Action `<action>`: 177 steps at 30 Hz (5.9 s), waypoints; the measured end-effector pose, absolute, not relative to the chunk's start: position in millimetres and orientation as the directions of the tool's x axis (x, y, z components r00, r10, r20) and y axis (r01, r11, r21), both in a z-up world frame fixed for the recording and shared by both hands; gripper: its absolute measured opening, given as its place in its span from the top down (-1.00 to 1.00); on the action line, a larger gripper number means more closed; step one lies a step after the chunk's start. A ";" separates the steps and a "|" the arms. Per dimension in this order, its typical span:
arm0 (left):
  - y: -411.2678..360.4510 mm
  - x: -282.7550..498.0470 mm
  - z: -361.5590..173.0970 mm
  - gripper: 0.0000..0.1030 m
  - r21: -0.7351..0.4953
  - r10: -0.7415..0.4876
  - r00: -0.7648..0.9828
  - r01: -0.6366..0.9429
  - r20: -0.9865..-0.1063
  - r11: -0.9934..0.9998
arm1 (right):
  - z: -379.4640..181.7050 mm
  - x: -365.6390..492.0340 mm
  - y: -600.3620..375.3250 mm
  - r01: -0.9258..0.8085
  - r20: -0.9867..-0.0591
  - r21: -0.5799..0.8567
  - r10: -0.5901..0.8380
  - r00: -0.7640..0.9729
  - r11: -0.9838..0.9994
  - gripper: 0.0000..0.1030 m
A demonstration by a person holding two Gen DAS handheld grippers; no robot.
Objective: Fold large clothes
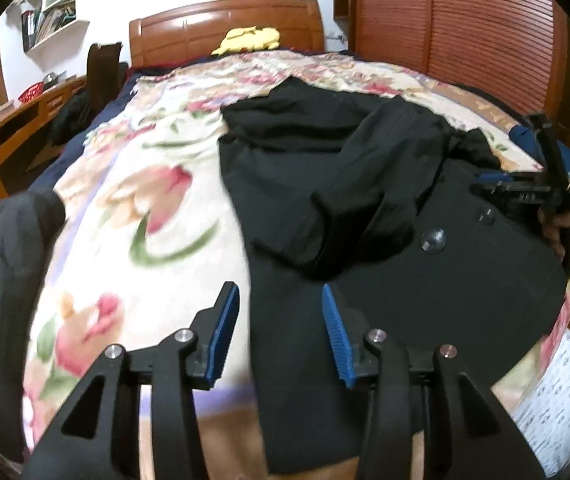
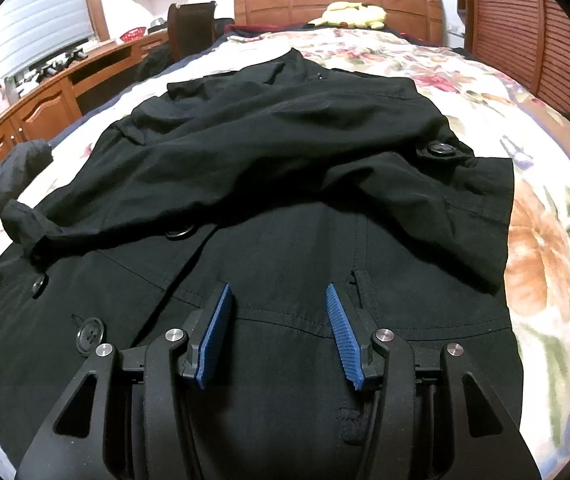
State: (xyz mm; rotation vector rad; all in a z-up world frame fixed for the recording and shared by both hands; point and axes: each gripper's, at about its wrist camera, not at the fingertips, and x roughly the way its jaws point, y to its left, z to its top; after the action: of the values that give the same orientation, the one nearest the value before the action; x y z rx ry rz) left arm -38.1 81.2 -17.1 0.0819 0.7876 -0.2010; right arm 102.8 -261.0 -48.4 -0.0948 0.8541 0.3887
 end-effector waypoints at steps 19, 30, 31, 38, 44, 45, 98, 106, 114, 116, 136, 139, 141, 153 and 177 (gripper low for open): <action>107.0 -58.4 -49.0 -0.01 -0.049 -0.163 0.654 0.189 -0.739 0.981 | -35.3 16.4 -344.2 -0.285 -0.776 -0.034 0.155 0.611 0.958 -0.12; 110.8 -73.8 -41.4 -0.01 -0.064 -0.177 0.657 0.193 -0.732 0.979 | -29.6 -35.7 -358.8 -0.272 -0.760 -0.015 0.166 0.628 0.962 -0.12; 110.6 -75.9 -40.6 -0.01 -0.069 -0.184 0.656 0.197 -0.732 0.978 | -29.7 -37.6 -359.4 -0.273 -0.762 -0.011 0.169 0.625 0.962 -0.12; 105.6 -89.1 -38.3 0.00 -0.088 -0.219 0.652 0.227 -0.726 0.970 | -35.8 -44.3 -355.1 -0.281 -0.762 -0.011 0.174 0.624 0.960 -0.13; 96.9 -90.9 -43.2 0.35 -0.126 -0.270 0.648 0.260 -0.712 0.957 | -36.7 -46.7 -349.6 -0.286 -0.740 -0.007 0.187 0.645 0.958 0.35; 95.8 -91.3 -42.9 0.44 -0.125 -0.270 0.649 0.261 -0.712 0.957 | -36.2 -47.1 -349.4 -0.288 -0.737 -0.002 0.194 0.648 0.958 0.47; 112.4 33.2 107.8 1.00 -0.031 -0.118 0.836 0.120 -0.536 0.992 | 91.6 107.4 -320.5 -0.270 -0.525 -0.005 0.227 0.820 0.963 0.92; 115.4 131.7 70.4 1.00 -0.049 -0.110 0.778 0.102 -0.618 0.994 | 45.1 200.4 -316.3 -0.247 -0.616 0.027 0.211 0.759 0.969 0.91; 120.7 178.4 47.5 0.95 -0.052 -0.112 0.758 0.103 -0.643 0.993 | 31.1 255.7 -303.3 -0.216 -0.618 0.015 0.179 0.765 0.976 0.91; 121.7 185.3 43.1 0.93 -0.059 -0.121 0.749 0.109 -0.651 0.992 | 26.3 264.6 -302.1 -0.214 -0.627 0.019 0.178 0.758 0.977 0.91; 78.5 120.3 35.7 0.29 -0.043 -0.192 0.728 0.218 -0.658 0.975 | 21.9 271.5 -316.0 -0.221 -0.683 0.028 0.180 0.708 0.975 0.09; 66.7 112.0 34.2 0.27 -0.044 -0.207 0.730 0.236 -0.651 0.971 | 3.5 278.9 -316.8 -0.228 -0.743 0.033 0.177 0.645 0.973 0.09; 54.8 106.5 29.7 0.26 -0.040 -0.219 0.726 0.256 -0.651 0.966 | -7.9 284.3 -315.9 -0.237 -0.774 0.047 0.185 0.606 0.970 0.09; 18.3 69.6 3.3 0.22 -0.037 -0.265 0.691 0.327 -0.673 0.944 | -26.1 298.8 -302.7 -0.319 -0.814 0.060 0.231 0.533 0.946 0.83; 23.9 40.9 7.4 -0.01 -0.046 -0.284 0.718 0.332 -0.635 0.942 | 23.1 294.2 -345.9 -0.005 -0.646 -0.075 -0.045 0.762 0.997 0.99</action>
State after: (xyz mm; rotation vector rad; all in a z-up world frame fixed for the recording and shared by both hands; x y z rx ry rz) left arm 41.0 23.9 7.4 0.0733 0.6903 -0.3407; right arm 294.2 -345.9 23.1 -0.0738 0.7042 -0.0215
